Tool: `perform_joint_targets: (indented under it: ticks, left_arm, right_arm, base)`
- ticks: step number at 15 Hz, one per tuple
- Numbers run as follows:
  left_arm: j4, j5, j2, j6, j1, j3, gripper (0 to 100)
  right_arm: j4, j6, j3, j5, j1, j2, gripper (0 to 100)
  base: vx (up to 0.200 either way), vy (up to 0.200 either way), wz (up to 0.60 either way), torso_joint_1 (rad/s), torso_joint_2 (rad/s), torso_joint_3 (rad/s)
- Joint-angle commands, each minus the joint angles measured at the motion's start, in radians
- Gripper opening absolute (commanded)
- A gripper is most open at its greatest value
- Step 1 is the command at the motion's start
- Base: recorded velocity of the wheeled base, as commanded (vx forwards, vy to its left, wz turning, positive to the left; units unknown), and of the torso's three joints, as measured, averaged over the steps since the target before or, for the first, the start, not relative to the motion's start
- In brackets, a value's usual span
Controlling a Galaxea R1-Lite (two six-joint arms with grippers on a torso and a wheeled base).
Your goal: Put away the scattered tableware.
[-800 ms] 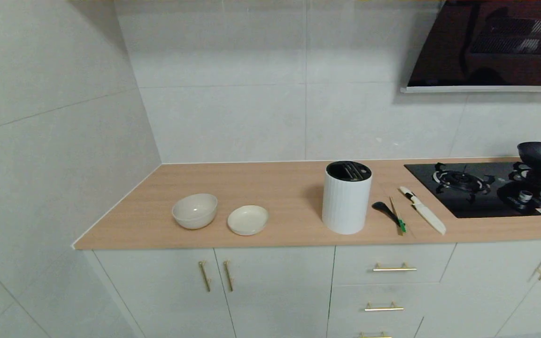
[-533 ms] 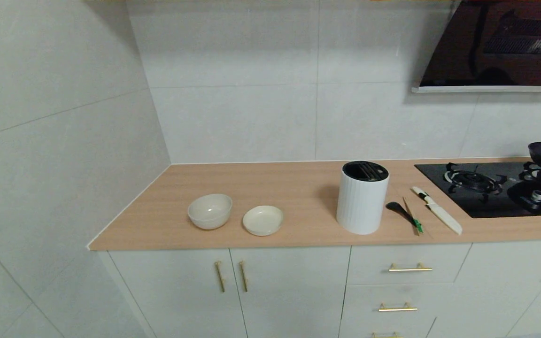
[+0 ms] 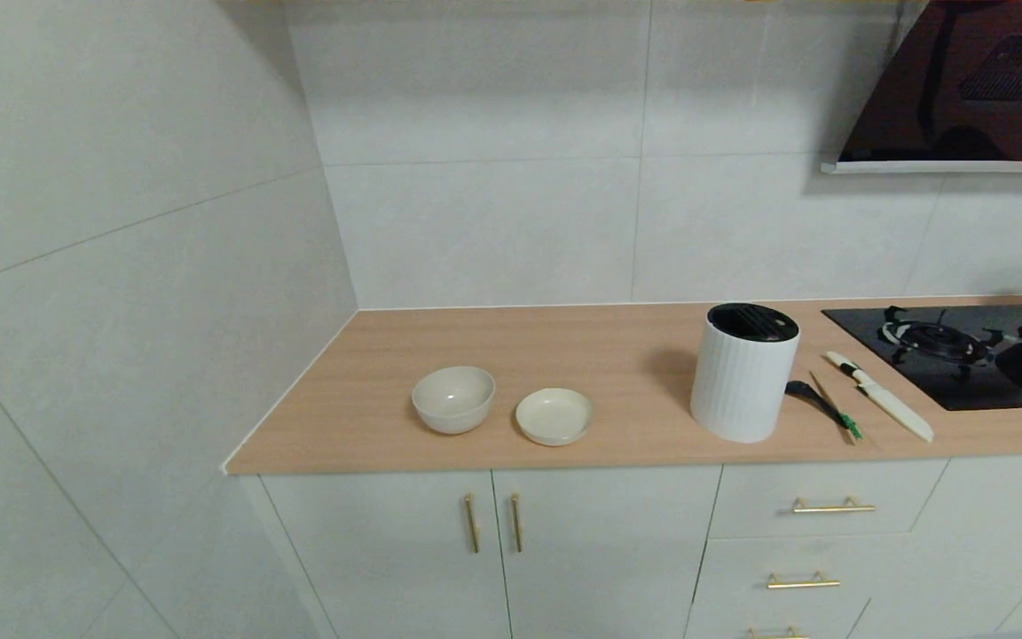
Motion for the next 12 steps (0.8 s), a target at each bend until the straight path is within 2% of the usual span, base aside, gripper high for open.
perform_joint_targets:
  ticks: [1,7,12]
  left_arm:
    - [0.0,0.0,0.0,0.0,0.0,0.0,100]
    - [0.0,0.0,0.0,0.001,0.0,0.0,100]
    - [0.0,0.0,0.0,0.001,0.0,0.0,100]
  right_arm:
    - [0.0,-0.001,0.0,0.001,0.0,0.002,100]
    - [0.0,-0.002,0.0,0.001,0.0,0.002,100]
    - [0.0,-0.002,0.0,0.001,0.0,0.002,100]
  base:
    - [0.0,0.2,0.0,-0.007,0.0,0.002]
    - [0.0,0.2,0.0,0.002,0.0,0.001]
    - [0.0,0.0,0.0,0.0,0.0,0.0]
